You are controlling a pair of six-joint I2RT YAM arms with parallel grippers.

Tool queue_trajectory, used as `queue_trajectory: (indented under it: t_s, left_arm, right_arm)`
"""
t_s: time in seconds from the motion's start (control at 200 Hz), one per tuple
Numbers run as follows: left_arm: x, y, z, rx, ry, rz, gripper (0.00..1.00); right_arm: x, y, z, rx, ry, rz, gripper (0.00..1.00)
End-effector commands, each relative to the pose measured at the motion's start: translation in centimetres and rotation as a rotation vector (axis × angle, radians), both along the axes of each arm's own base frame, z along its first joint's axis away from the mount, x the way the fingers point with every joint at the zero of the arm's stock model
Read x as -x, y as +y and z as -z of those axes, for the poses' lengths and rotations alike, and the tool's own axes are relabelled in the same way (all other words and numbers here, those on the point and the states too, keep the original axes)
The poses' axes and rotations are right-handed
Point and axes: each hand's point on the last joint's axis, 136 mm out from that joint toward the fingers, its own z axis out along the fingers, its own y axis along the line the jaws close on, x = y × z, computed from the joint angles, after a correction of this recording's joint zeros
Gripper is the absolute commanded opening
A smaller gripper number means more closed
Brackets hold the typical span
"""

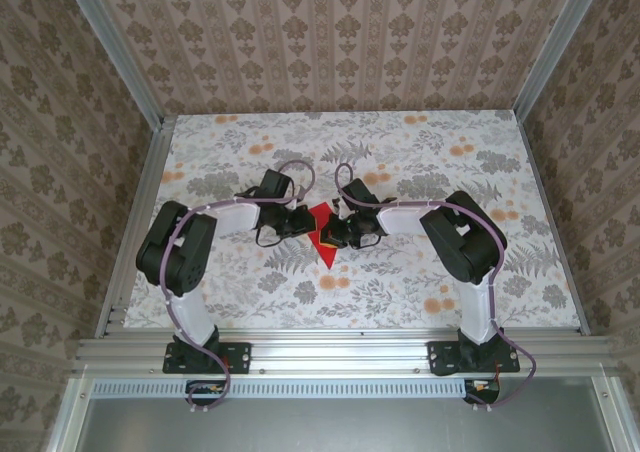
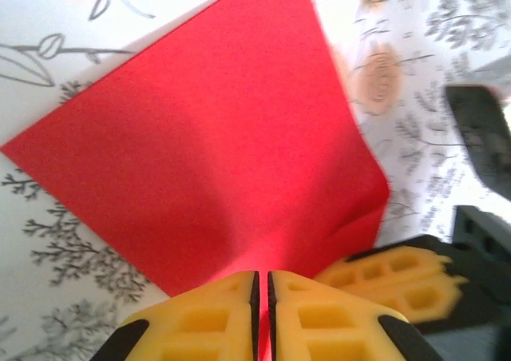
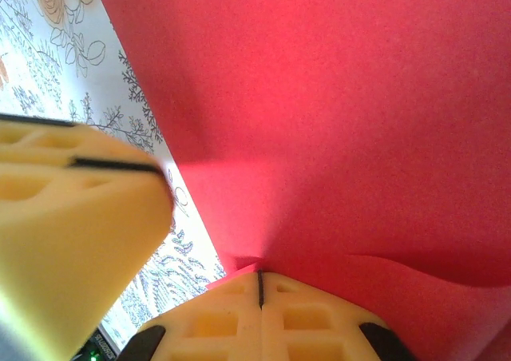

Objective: Fold a paper plane with a square sheet of paper (pick it up from the middle)
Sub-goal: Third fold the triangle at the center of the table.

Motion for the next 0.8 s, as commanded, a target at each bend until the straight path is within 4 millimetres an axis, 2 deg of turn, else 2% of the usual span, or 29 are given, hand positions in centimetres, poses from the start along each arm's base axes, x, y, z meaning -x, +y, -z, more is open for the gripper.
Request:
queue_trajectory:
  t_s: [0.0,0.11,0.345,0.795]
  left_arm:
    - [1.4,-0.6,-2.2,0.062,0.003,0.017,0.12]
    - [2.1,-0.3,-2.0,0.053,0.019,0.016,0.09]
    - [3.6,-0.1,-0.1,0.000,0.096,0.028,0.00]
    - [4.7,-0.4,1.7,-0.024,0.165,0.040,0.00]
  right_arm:
    - [1.9,-2.5,3.7,0.147,0.080,0.015,0.00]
    - [1.8,-2.5,3.8,0.150,0.081,0.018,0.00]
    - [1.8,-2.5,4.0,0.154,0.086,0.023,0.00]
    - [1.8,-2.6,4.1,0.159,0.091,0.028,0.00]
